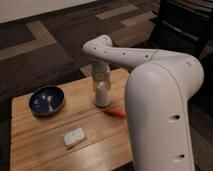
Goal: Place the ceramic cup over the eraser
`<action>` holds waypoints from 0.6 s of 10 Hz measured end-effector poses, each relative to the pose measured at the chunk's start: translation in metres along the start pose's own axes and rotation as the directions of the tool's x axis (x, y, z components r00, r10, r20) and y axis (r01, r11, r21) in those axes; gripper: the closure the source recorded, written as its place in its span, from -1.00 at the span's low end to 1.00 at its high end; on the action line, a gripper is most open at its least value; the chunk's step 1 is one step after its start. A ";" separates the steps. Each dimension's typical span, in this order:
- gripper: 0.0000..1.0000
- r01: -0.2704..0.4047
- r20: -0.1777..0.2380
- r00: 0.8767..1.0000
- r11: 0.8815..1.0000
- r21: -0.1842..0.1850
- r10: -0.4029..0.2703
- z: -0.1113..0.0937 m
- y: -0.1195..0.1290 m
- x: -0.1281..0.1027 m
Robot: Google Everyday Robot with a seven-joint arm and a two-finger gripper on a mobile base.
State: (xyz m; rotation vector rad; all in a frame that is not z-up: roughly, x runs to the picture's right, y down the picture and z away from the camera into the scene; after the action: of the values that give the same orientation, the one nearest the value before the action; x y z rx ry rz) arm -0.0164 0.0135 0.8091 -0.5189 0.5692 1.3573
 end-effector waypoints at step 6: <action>0.21 0.005 0.012 1.000 1.000 0.008 -0.005 0.004 -0.001 0.002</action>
State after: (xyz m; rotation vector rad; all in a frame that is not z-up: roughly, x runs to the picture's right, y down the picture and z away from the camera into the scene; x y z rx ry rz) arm -0.0149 0.0173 0.8112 -0.5055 0.5630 1.3521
